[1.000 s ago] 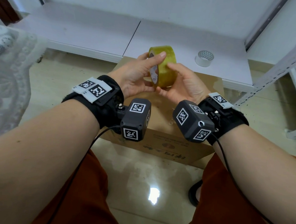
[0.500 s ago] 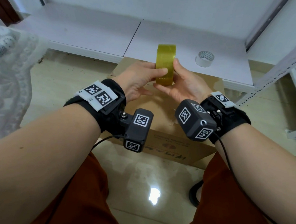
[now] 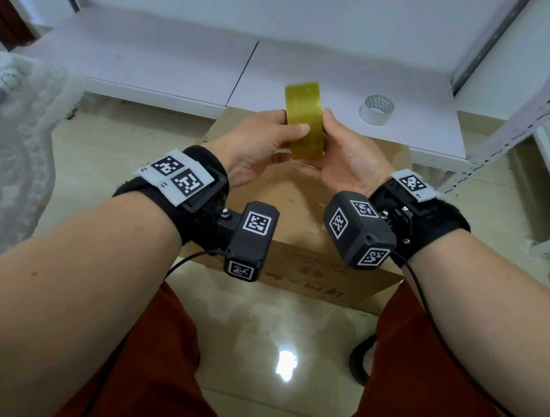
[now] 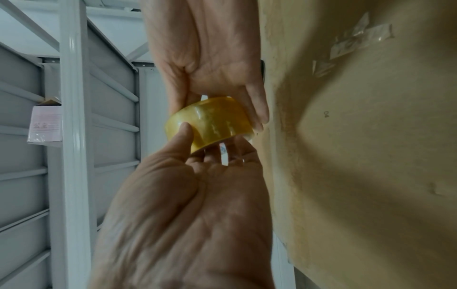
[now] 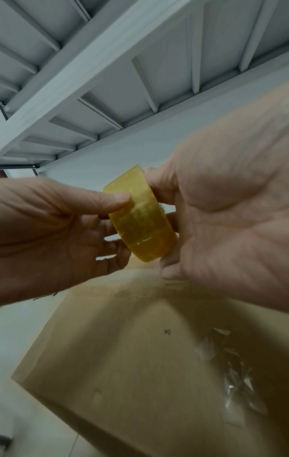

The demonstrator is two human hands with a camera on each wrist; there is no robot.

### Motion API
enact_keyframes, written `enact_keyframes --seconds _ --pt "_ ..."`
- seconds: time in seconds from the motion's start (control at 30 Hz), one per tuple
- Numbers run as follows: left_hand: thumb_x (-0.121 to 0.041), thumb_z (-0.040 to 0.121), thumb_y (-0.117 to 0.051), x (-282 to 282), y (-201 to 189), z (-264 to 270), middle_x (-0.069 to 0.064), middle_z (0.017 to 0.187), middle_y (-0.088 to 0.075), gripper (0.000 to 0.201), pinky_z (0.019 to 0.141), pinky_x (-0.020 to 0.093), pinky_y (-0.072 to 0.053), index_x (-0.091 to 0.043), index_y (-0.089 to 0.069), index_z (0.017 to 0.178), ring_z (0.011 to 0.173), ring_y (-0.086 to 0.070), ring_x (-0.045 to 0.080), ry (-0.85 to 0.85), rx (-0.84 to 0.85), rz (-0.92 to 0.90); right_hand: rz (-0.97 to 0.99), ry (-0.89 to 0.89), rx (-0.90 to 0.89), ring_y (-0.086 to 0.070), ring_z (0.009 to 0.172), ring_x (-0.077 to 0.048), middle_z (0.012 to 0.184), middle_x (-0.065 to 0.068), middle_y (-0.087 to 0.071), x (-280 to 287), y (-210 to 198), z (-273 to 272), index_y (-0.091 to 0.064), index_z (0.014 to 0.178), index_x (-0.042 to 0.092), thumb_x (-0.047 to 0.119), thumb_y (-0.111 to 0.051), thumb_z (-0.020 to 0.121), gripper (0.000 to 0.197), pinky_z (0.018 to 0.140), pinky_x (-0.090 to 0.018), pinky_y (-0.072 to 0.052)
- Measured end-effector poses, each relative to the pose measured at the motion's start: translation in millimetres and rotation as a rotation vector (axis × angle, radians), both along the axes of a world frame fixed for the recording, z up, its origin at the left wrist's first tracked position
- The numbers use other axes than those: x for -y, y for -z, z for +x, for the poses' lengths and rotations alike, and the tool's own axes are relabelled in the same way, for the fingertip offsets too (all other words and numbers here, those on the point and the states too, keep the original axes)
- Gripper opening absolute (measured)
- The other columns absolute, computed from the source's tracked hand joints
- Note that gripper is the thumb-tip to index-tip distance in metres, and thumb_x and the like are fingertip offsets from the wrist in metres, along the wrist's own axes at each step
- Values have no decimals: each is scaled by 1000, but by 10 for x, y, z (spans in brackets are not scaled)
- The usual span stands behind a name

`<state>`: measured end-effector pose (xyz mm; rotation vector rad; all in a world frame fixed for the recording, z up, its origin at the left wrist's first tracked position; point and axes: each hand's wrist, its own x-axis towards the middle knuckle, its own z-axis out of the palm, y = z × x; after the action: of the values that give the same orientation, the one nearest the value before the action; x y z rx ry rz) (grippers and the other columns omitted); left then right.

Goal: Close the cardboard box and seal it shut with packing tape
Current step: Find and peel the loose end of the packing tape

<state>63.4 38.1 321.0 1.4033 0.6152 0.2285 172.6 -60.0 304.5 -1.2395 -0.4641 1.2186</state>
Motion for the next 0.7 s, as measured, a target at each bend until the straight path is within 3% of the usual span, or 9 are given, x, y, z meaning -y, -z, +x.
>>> enact_keyframes --seconds 0.17,0.27,0.43,0.6,0.7 --pt "-10 96 -48 33 4 1 -3 99 -67 30 72 31 -44 -14 -59 124 93 -61 12 51 -3 -33 90 9 -136 -58 109 -21 127 -10 -57 25 -3 -75 -46 137 9 36 -29 104 46 88 -31 -53" --pt "-9 95 -45 16 8 -12 2 100 -64 27 74 36 -50 -15 -56 119 94 -60 17 71 54 -111 133 0 -182 -57 112 -20 122 -8 -59 49 -34 -111 -50 130 11 35 -28 104 42 95 -32 -49" --pt "-8 92 -41 -35 27 -26 11 104 -59 26 85 44 -49 -9 -50 116 97 -57 25 101 125 -193 146 9 -206 -57 108 -19 120 -7 -58 48 -55 -150 -45 137 12 34 -31 103 43 97 -31 -45" --pt "-4 91 -37 -24 12 -17 8 91 -64 21 75 38 -47 -8 -51 105 86 -59 22 125 131 -208 161 22 -224 -55 113 -21 115 -5 -61 51 -81 -178 -53 125 14 37 -30 103 39 105 -36 -40" --pt "-2 87 -39 -7 33 -3 10 92 -60 23 70 36 -46 -6 -50 107 86 -56 23 127 136 -219 143 36 -226 -55 110 -20 113 -4 -62 37 -72 -184 -56 121 14 41 -30 102 41 101 -35 -41"
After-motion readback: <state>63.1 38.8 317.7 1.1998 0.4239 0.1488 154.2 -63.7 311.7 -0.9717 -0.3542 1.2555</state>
